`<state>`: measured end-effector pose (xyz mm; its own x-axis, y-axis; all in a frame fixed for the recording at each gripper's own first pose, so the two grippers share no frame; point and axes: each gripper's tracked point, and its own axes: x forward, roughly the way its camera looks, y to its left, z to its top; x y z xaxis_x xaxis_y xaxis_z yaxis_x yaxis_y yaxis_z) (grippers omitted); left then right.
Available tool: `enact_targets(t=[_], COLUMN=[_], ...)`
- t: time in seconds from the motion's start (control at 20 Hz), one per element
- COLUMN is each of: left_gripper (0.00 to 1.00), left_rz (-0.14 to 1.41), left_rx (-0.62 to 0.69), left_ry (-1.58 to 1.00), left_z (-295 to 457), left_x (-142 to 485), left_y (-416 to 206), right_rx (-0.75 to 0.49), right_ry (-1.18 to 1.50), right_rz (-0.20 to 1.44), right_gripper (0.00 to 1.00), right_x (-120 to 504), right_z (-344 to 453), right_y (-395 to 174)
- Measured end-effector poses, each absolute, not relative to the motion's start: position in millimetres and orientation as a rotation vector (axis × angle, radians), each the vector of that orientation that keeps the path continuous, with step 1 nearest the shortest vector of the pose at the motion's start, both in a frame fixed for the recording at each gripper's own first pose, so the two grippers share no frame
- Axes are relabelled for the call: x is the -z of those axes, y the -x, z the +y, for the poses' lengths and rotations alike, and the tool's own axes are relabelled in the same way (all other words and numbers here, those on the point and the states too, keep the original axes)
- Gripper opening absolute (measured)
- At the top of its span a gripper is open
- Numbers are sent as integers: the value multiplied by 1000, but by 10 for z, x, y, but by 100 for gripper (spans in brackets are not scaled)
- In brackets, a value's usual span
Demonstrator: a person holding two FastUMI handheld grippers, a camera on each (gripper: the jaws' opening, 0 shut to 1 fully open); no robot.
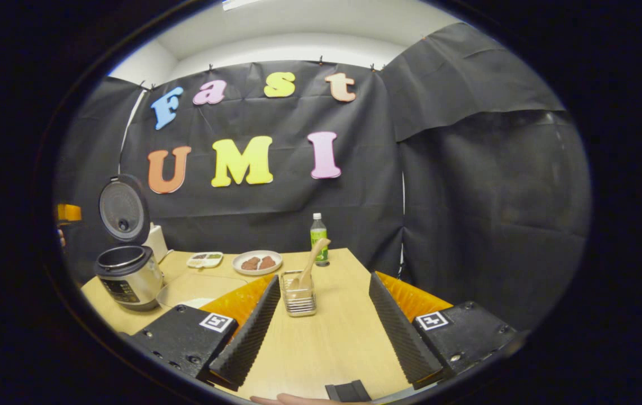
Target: Close the left gripper, press the button to open the rice cooker; take a wooden spoon from the chopstick holder with the right hand, scoop a spoonful of rice and pour it into the rice cooker, then put the wooden spoon back into the chopstick holder.
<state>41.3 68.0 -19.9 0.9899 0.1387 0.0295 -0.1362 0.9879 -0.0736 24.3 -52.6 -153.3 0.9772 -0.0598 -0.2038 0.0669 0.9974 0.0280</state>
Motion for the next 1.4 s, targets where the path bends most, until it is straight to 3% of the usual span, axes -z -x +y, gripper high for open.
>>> enact_targets(t=[0.25, 0.6, 1.0, 1.2, 1.3, 1.4], left_gripper=[94, 94, 96, 95, 95, 95], left_rz=[-105, -159, -256, -259, -266, -293], left_rx=[-114, -86, -146, -133, -147, -162], left_ry=[59, 4, -19, 4, 3, 21], left_z=[565, 434, 607, 650, 702, 748], left_x=[165, 242, 181, 213, 226, 146], left_y=[-67, 240, 485, 494, 453, 400], right_rx=[43, 31, 27, 15, -80, -125], right_ry=[-61, -28, -74, -153, -215, -252], right_rz=[241, 237, 302, 299, 312, 335], right_gripper=[99, 100, 98, 89, 80, 63], right_x=[1768, 2025, 2456, 2512, 2516, 2553], right_z=[-526, -557, -553, -564, -391, -334], right_y=[-628, -1603, -2390, -2753, -2891, -3039])
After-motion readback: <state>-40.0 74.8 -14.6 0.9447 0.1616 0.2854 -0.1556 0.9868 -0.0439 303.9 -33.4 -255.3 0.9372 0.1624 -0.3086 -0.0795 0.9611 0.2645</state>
